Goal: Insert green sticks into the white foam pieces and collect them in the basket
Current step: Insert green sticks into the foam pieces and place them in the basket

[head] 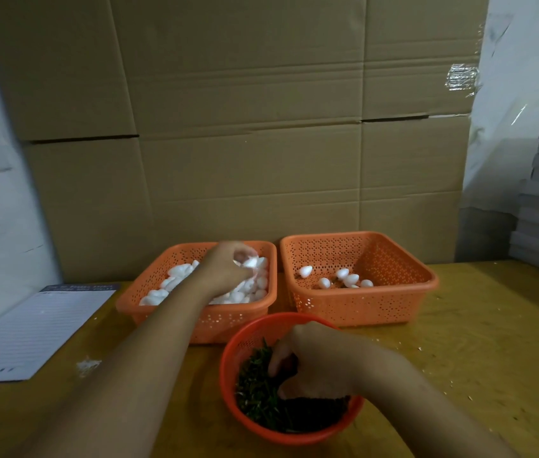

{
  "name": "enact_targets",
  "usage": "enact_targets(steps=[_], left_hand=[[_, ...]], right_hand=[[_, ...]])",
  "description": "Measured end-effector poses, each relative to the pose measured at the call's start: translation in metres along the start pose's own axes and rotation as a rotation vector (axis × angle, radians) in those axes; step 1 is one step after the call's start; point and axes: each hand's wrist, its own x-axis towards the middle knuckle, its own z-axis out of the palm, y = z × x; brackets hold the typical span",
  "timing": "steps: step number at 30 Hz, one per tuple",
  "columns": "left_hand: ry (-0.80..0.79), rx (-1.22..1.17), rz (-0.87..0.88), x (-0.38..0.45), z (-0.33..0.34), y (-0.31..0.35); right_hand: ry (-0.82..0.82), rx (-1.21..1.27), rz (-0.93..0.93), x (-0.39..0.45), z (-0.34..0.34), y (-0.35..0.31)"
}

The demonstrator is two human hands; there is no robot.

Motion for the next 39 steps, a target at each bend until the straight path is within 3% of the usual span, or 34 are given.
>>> enact_targets(steps=[3,6,11,18,24,39], left_hand=[[0.095,-0.592,-0.037,-0.023,-0.016,0.007],[-0.019,-1.018,-0.06,-0.045,-0.024,0.006],[-0.161,-1.369,-0.18,-0.071,-0.017,0.002],[-0.197,-1.446,-0.211,-0.087,-0.006,0.003],[-0.258,-1.453,-0.12,-0.089,-0.006,0.002],[-0.234,-1.412,-0.103,-0.091,-0.001,-0.003]], right_hand=[[0.039,0.025,0.008,0.001,0.002,0.001],[0.061,0.028,0.003,0.001,0.003,0.002],[0.1,0.018,-0.027,0.0,0.002,0.002],[0.132,0.044,-0.038,-0.002,-0.003,-0.002],[0.243,0.126,-0.013,0.001,-0.003,-0.005],[0.235,0.177,0.03,0.001,-0.002,-0.005]])
